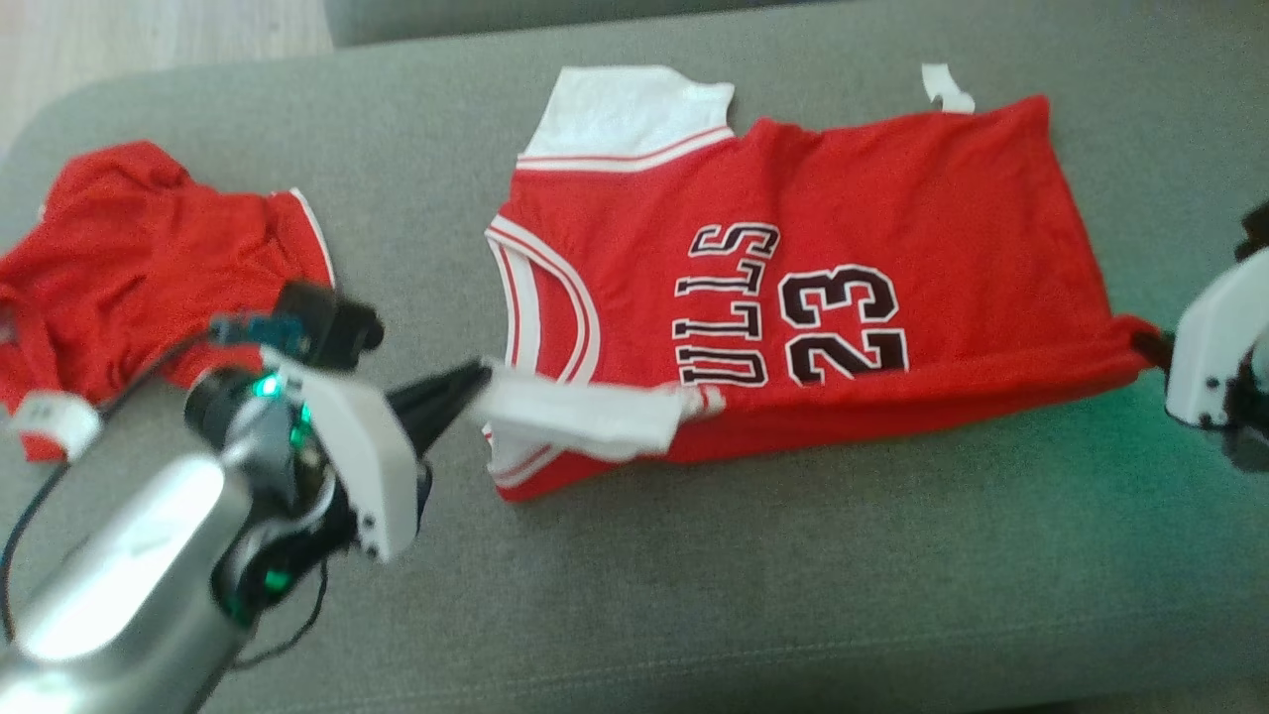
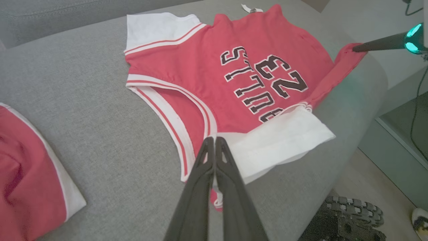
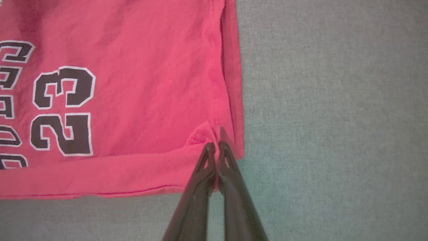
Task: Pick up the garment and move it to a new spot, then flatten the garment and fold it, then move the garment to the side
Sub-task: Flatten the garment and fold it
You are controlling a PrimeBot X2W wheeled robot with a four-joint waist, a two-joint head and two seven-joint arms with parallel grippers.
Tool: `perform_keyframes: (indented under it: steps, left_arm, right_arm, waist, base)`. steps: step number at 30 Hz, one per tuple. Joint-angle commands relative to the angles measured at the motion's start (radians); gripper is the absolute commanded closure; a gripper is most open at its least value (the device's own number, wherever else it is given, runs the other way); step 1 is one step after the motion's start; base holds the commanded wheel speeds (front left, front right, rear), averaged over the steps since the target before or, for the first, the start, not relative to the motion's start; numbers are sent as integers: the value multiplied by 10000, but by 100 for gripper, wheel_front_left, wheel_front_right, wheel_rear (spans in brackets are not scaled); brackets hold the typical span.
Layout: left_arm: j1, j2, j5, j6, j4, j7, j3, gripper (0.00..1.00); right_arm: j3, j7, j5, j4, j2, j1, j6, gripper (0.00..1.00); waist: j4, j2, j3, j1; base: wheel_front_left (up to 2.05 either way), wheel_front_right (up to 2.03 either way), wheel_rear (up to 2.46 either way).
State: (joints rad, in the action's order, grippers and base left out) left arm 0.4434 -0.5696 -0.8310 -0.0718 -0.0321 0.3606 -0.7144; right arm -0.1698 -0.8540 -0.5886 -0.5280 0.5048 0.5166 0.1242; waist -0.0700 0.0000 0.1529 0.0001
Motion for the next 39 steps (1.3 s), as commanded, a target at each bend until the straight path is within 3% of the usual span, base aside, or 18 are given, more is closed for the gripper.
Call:
perform_keyframes:
  steps: [1,12,13,14,15,16,17,25,29,33,36,39]
  left_arm:
    - [798,-154,99,-79,66,-40,512,100]
    - [2700,777,786,-465,-2217,-799,-6,100]
    - [2826,858,829,-477,-2400,-937,-17,100]
    - [2947,945,891,-478,-2588,-1125,7,89]
    - [3062,1016,990,-457,-2782,-1330,34,33]
    - [3174,1081,1116,-431,-2962,-1564,52,4]
    - [3260,1168,1199,-373,-3143,-1829,108,0]
    - [3371,1963,1223,363,-4074,-4320,1009,0]
    - [3014,2431,1182,861,-4165,-5710,1499,0]
    - [1942,3231,1244,1577,-3486,-6206,2425,0]
    - [952,3803,1915,1927,-2457,-6217,3273,0]
    - [-204,4381,2642,1979,-1750,-6220,3771,0]
  right_arm:
    - [28,22,201,256,94,373,65,100]
    - [-33,615,1117,-524,-604,1563,65,100]
    - [-58,848,1215,-555,-612,1653,65,59]
    - [-51,1102,1281,-612,-630,1734,65,0]
    - [-26,1379,1315,-673,-674,1816,65,0]
    - [-27,1685,1331,-714,-715,1896,65,0]
    - [-36,2041,1353,-744,-745,1967,65,0]
    - [-280,5205,1145,-623,-899,2005,65,0]
    - [-694,7445,1379,-170,-754,1625,65,0]
    - [-310,10139,1959,376,-907,694,65,0]
    - [198,10855,2474,785,-1316,-96,65,0]
    - [672,11068,3134,1384,-1829,-978,65,0]
  waist:
    - [26,0,287,-1]
    - [-118,0,1188,-1]
    - [-131,0,1235,-1]
    - [-140,0,1272,-1]
    - [-158,0,1304,-1]
    - [-173,0,1330,-1]
    - [-185,0,1348,-1]
    - [-199,0,1123,-1]
    - [-134,0,780,-1]
    - [16,0,211,-1]
    - [86,0,-77,-1]
    - [104,0,-287,-1]
  base:
    - [0,0,0]
    - [0,0,0]
    - [0,0,0]
    - [0,0,0]
    - [0,0,0]
    - [0,0,0]
    - [0,0,0]
    - [0,0,0]
    - [0,0,0]
    - [0,0,0]
    - [0,0,0]
    - [0,0,0]
